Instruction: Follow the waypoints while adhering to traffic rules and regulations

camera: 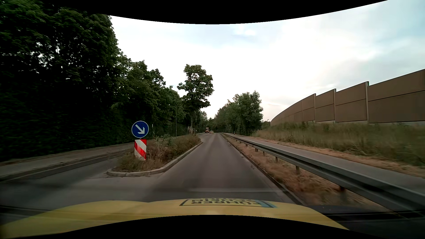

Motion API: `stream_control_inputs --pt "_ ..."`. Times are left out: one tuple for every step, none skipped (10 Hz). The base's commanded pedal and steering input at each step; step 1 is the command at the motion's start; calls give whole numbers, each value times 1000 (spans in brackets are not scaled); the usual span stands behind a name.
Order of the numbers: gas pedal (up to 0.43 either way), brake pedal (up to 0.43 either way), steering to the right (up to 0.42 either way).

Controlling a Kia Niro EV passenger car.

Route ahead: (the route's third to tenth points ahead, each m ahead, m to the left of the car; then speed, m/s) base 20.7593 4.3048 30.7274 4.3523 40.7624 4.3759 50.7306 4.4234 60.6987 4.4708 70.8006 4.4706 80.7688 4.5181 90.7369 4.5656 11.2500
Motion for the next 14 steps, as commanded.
stream_control_inputs --pt "67 0 0" --pt "67 0 0" --pt "67 0 -1" --pt "79 0 -1" --pt "79 0 -1" --pt "79 0 -2" --pt "79 0 -4" --pt "79 0 -4" --pt "79 0 -4" --pt "79 0 -4" --pt "79 0 -4" --pt "79 0 -4" --pt "79 0 -4" --pt "79 0 -4"
